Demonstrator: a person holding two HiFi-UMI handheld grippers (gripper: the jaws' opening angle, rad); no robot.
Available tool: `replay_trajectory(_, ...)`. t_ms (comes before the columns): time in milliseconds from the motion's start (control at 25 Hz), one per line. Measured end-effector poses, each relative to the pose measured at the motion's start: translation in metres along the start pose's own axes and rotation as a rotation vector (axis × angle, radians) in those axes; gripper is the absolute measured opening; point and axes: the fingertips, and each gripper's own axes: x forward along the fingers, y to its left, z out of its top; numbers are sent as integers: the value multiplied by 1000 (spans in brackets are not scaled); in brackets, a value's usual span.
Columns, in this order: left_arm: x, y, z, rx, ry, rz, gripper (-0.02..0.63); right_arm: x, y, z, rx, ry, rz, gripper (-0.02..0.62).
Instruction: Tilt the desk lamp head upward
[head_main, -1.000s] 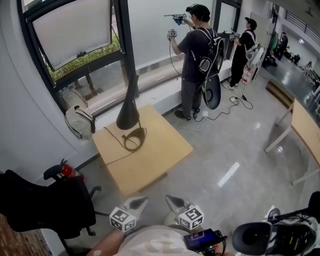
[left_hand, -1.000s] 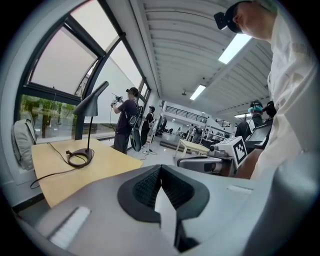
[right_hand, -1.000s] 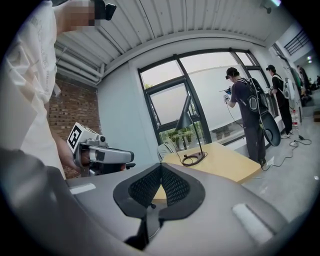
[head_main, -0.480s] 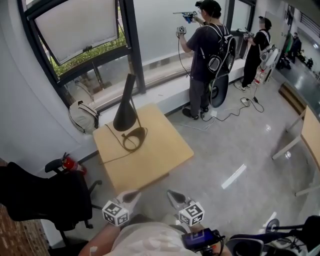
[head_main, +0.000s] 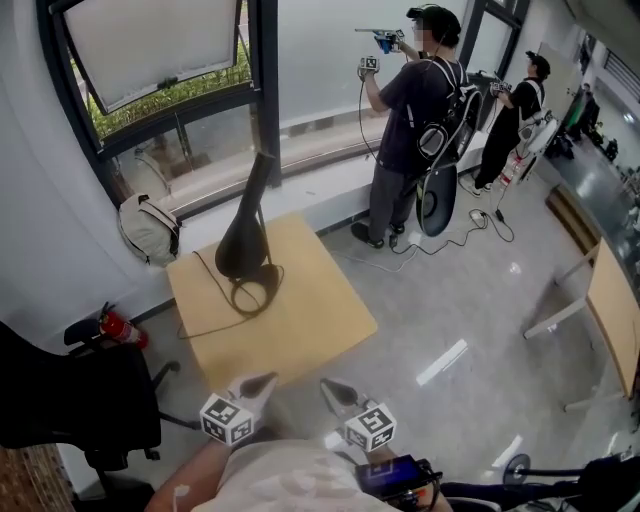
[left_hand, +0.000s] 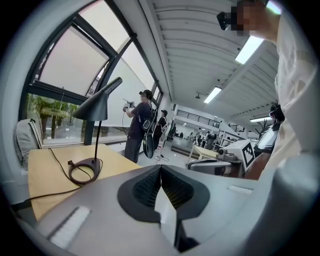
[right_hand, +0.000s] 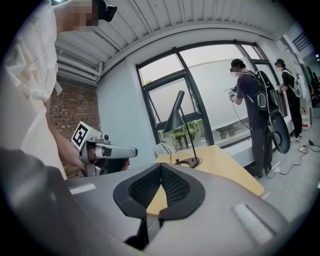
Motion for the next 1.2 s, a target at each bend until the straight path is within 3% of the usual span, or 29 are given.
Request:
replay_trajectory(240, 25, 50, 39, 16, -62, 8, 2, 59, -26, 49, -82, 21, 22, 14)
replay_trajectory(600, 22, 107, 61, -18, -103, 54, 2, 125, -41, 89, -198, 71, 118, 14)
replay_trajectory(960, 11, 140, 71, -63, -126, 153, 2, 164, -65, 121, -322, 141, 288, 14)
replay_trajectory(1200, 14, 148, 81, -95, -163, 246, 2, 181, -90, 159, -496, 170, 398, 14)
